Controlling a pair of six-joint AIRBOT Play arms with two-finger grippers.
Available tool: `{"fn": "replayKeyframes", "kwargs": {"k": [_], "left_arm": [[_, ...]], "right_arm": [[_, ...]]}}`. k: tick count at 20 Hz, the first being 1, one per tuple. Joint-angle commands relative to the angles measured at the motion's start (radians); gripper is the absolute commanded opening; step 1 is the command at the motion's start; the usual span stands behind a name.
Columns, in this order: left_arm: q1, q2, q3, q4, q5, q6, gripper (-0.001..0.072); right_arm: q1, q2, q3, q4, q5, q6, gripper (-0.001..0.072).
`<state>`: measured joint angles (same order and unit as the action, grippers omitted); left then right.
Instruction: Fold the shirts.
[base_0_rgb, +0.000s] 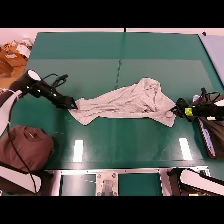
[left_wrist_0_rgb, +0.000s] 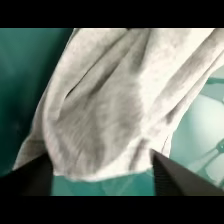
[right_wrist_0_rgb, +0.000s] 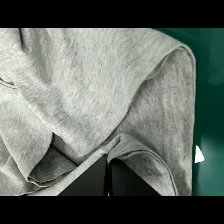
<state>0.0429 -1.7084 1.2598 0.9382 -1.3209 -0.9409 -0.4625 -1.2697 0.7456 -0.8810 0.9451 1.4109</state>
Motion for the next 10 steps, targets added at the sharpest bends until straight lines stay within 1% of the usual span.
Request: {"fn": "replayKeyframes", "kwargs": {"k": [1,2,5,6,8,10], "left_arm": [[-0.035,0.0,-0.034,-0.039,0.122,0.026,0.0301],[-0.035,0.0,-0.034,-0.038,0.099,0.041,0.0017],[-0.035,0.007,-0.03,-0.019,0.022,0.05,0.0022],[-0.035,0.009,-0.01,-0.007,-0.004,0.032,0.0022],[-0.033,0.034,0.064,0.018,-0.059,-0.021,0.0022],[-0.034,0.087,0.184,0.038,-0.108,-0.103,0.0022]], "right_arm": [[0.002,-0.002,0.001,0.017,-0.002,-0.002,0.0013],[0.002,-0.003,0.001,0.017,-0.002,-0.002,0.0013],[0.0,-0.002,0.002,0.055,0.031,0.0,0.0014],[0.0,-0.001,0.011,0.062,0.064,-0.018,0.0013],[0.001,0.027,0.053,0.061,0.143,-0.035,0.0012],[0.0,0.116,0.151,0.062,0.217,-0.033,0.0011]]}}
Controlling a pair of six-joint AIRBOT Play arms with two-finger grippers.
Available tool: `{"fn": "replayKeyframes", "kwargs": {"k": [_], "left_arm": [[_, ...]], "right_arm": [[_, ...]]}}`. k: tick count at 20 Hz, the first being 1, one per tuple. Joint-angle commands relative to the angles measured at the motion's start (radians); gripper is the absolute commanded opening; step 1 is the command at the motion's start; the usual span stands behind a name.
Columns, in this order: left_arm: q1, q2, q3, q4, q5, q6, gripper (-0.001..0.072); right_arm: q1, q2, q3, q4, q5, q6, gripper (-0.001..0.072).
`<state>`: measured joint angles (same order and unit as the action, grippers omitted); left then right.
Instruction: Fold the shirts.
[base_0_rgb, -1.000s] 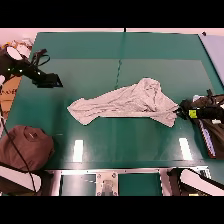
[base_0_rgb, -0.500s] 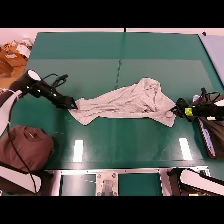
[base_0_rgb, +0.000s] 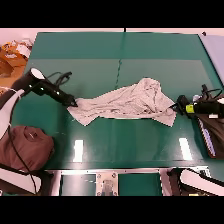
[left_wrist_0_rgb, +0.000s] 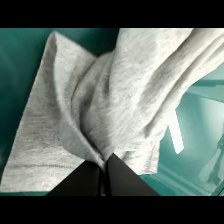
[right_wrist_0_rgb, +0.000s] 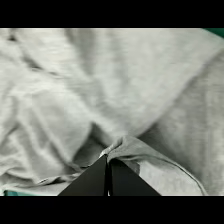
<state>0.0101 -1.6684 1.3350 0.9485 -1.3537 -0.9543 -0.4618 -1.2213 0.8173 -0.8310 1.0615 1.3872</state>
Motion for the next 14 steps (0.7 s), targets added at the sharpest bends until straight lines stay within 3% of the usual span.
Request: {"fn": "replayKeyframes", "kwargs": {"k": [1,5,9,11,14], "left_arm": [[-0.001,0.087,0.175,0.029,-0.094,-0.126,0.0022],[0.0,0.295,0.478,0.055,-0.092,-0.319,0.0023],[-0.001,0.512,0.75,0.217,-0.05,-0.552,0.0023],[-0.001,0.639,0.761,0.291,-0.001,-0.61,0.0023],[-0.001,0.791,0.761,0.308,0.052,-0.628,0.0023]], "right_arm": [[-0.001,0.126,0.143,0.012,0.121,-0.006,0.0012],[-0.001,0.364,0.512,0.01,0.136,0.074,0.0012],[-0.002,0.47,0.902,0.008,0.1,0.168,0.0012],[-0.002,0.492,1.044,0.008,0.089,0.184,0.0012],[-0.001,0.526,1.146,0.008,0.084,0.197,0.0012]]}}
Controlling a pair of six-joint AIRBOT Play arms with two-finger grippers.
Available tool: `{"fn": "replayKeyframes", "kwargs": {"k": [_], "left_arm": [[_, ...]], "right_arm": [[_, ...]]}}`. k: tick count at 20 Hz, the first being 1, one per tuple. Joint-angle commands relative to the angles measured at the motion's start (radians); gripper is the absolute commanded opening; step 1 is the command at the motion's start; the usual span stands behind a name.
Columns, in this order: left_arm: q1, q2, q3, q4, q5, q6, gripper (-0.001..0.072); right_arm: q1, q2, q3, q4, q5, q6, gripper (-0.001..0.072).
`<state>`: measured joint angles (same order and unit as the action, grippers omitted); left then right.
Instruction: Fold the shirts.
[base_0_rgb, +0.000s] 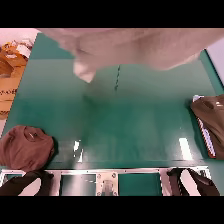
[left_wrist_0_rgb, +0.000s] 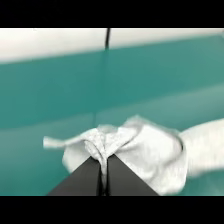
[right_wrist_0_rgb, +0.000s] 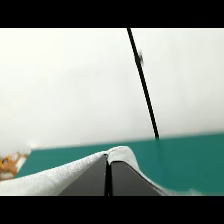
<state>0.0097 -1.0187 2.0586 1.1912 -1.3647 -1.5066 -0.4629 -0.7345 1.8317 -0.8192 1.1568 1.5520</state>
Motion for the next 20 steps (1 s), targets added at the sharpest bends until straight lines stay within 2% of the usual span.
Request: {"fn": "replayKeyframes", "kwargs": {"k": [1,6,8,11,13,16,20], "left_arm": [[0.0,0.175,0.037,0.062,0.08,-0.076,0.0023],[0.0,0.198,-0.016,0.055,0.094,-0.075,0.0023],[0.0,0.184,-0.131,0.023,0.125,-0.074,0.0024],[-0.003,0.121,-0.369,-0.116,0.222,-0.04,0.0023],[-0.035,0.037,-0.518,-0.187,0.316,0.002,0.0023],[-0.157,-0.16,-0.671,-0.212,0.508,0.05,0.0023],[-0.291,-0.455,-0.678,-0.235,0.685,0.05,0.0024]], "right_arm": [[0.0,0.053,0.131,-0.005,-0.01,0.038,0.0012],[0.0,0.055,0.061,-0.01,0.096,0.037,0.0012],[0.0,0.055,-0.062,0.002,0.112,0.035,0.0013],[0.0,0.05,-0.338,0.07,0.105,-0.043,0.0012],[0.001,0.031,-0.559,0.098,0.035,-0.098,0.0012],[0.0,-0.055,-0.831,0.099,-0.135,-0.176,0.0013],[0.0,-0.345,-0.896,0.125,-0.231,-0.284,0.0013]]}}
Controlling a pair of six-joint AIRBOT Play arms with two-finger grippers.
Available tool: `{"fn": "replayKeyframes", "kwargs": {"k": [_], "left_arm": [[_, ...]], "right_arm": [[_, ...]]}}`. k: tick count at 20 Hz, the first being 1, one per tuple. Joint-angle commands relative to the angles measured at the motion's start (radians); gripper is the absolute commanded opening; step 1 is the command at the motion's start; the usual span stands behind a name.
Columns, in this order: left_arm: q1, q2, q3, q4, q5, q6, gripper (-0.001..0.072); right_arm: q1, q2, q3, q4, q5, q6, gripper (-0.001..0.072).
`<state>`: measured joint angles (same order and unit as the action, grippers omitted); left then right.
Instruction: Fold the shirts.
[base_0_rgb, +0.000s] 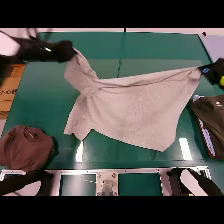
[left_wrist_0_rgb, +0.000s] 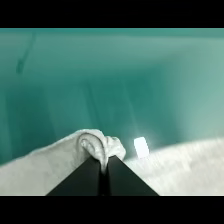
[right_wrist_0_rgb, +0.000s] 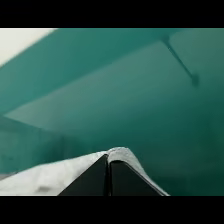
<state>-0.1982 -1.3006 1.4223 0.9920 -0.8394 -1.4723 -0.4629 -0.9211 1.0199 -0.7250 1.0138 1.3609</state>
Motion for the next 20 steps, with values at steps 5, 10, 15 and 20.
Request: {"fn": "replayKeyframes", "kwargs": {"k": [5,10,15,20], "left_arm": [[-0.103,-0.349,-0.032,-0.035,0.208,0.034,0.0042],[0.11,-0.349,0.13,-0.021,-0.066,0.077,0.0704],[0.349,-0.381,0.183,-0.026,-0.358,0.241,0.0703],[0.298,-0.543,0.161,-0.134,-0.454,0.39,0.0703]], "right_arm": [[-0.001,-0.409,-0.071,0.108,-0.142,-0.154,0.0112],[-0.093,-0.412,0.049,0.051,-0.024,-0.154,0.0291],[-0.235,-0.346,0.079,0.032,0.143,-0.147,0.0248],[-0.211,-0.322,0.02,0.033,0.174,-0.166,0.0191]]}}
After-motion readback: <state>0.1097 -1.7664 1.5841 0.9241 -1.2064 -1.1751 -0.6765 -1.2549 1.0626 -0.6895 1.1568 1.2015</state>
